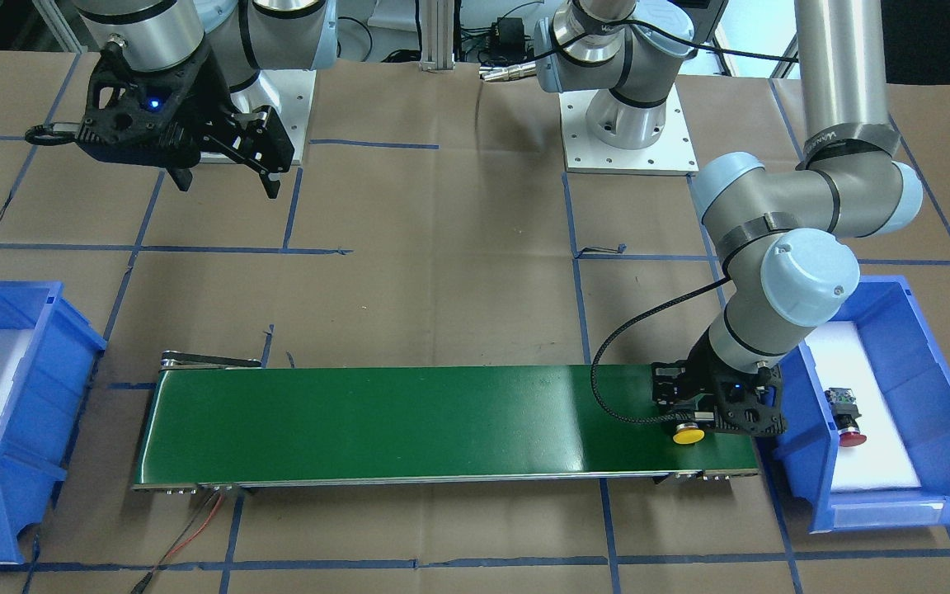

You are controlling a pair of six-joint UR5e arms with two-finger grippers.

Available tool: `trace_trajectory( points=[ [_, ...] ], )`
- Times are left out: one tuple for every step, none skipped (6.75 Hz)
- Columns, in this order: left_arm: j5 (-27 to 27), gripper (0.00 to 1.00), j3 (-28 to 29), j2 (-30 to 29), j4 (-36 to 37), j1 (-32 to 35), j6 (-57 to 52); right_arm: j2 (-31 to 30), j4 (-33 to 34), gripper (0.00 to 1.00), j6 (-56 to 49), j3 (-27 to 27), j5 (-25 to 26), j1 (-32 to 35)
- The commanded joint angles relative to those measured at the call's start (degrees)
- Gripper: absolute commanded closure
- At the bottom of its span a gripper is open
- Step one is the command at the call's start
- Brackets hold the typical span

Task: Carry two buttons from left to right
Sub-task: 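Carry the yellow button to the conveyor and release it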

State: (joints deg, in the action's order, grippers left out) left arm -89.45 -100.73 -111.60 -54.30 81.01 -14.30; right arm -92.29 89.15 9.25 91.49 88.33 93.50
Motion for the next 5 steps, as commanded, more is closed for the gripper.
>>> trace_trajectory(
  points=[
    [0.0, 0.00, 3.0, 1.5, -2.0, -0.2, 0.0, 0.0, 0.0, 0.00, 0.0, 0.0, 0.1, -0.1],
    [0.0, 0.00, 8.0, 2.3, -9.2, -0.2, 0.0, 0.0, 0.0, 0.00, 0.0, 0.0, 0.1, -0.1],
    [0.0, 0.00, 13.6, 3.4, -18.3, -0.1, 0.0, 0.0, 0.1, 0.00, 0.0, 0.0, 0.1, -0.1],
    [-0.1, 0.00, 17.8, 4.2, -23.8, -0.1, 0.1, 0.1, 0.1, 0.00, 0.0, 0.0, 0.1, 0.0],
    [-0.2, 0.00, 19.7, 3.8, -24.5, -0.6, -0.2, 0.2, 0.1, 0.00, 0.0, 0.0, 0.0, -0.1]
  ],
)
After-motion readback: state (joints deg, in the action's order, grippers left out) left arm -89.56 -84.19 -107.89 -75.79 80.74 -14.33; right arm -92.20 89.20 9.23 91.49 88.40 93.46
